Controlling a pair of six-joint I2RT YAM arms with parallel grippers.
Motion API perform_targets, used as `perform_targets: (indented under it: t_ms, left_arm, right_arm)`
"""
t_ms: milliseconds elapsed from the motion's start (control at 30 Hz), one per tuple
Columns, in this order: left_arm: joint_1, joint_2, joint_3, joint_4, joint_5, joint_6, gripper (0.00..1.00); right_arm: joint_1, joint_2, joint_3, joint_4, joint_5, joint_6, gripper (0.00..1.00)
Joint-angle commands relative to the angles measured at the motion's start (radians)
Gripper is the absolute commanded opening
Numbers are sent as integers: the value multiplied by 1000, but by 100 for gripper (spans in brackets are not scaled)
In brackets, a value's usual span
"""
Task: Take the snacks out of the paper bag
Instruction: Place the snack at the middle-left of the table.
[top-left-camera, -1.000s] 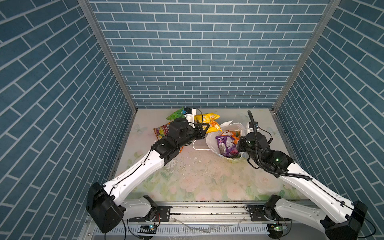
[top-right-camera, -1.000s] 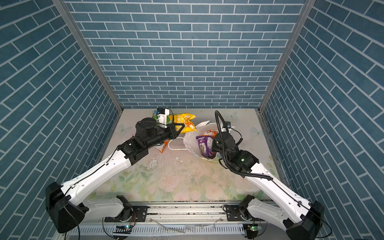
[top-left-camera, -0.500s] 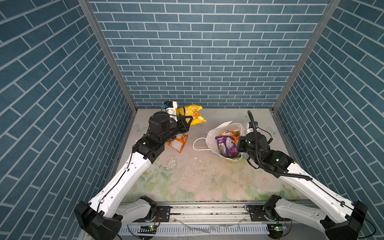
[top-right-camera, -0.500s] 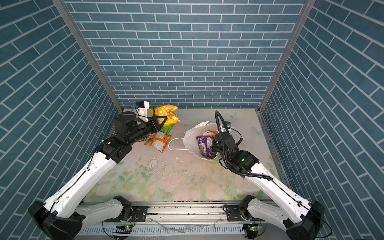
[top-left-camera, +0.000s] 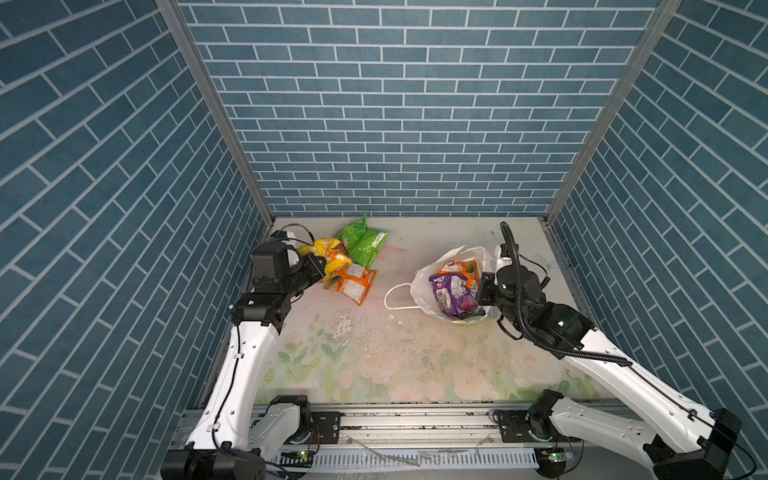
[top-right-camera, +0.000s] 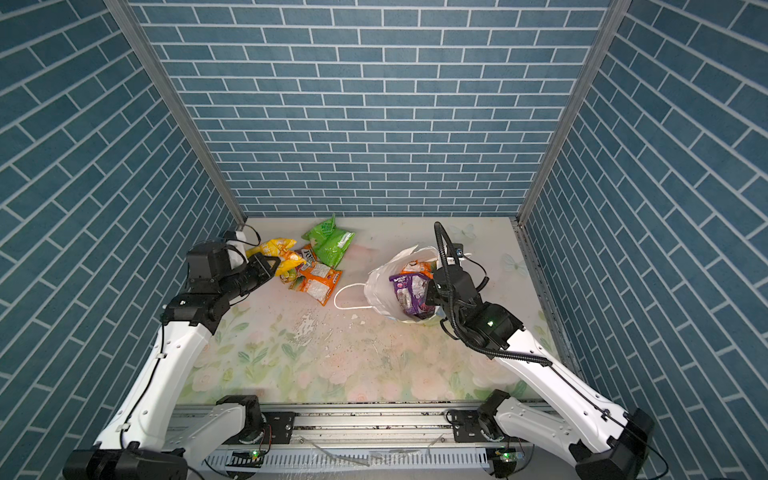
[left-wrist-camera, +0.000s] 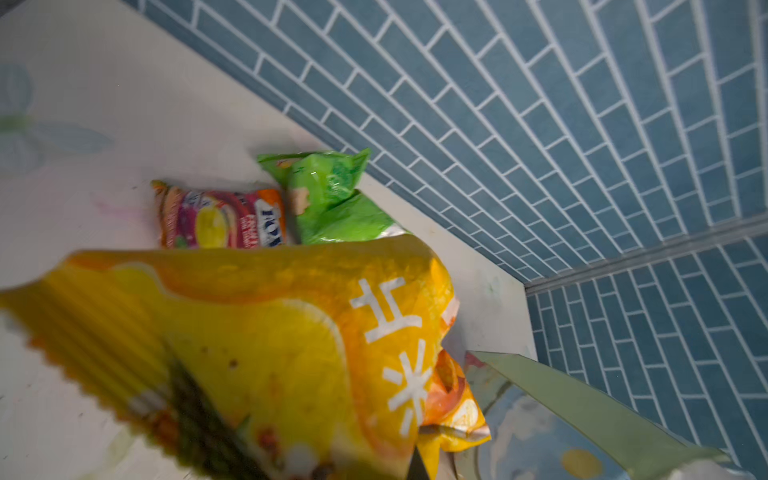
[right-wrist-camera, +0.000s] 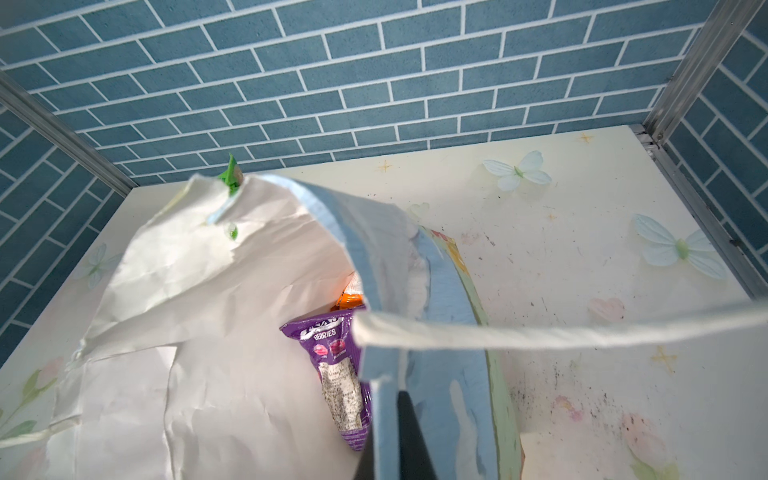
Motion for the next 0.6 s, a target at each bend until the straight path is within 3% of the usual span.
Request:
perform_targets:
  t_ms: [0, 233, 367, 467, 567]
  left_arm:
    - [125, 12, -126, -10, 74, -7, 0]
    - [302, 116, -287, 126, 135, -60, 0]
    - [322, 156, -300, 151, 111, -69, 1]
    - [323, 172, -307, 164, 90, -75, 11]
    - [323, 176, -301, 161, 95, -58, 50]
  right_arm:
    - [-3, -37, 19, 51, 5, -35, 0]
    - [-2, -55, 16, 47, -1, -57, 0]
    - [-5, -57, 5, 50, -2, -57, 0]
    - [-6, -52, -4, 59, -16, -54, 0]
    - [-6, -54, -10, 63, -29, -49, 0]
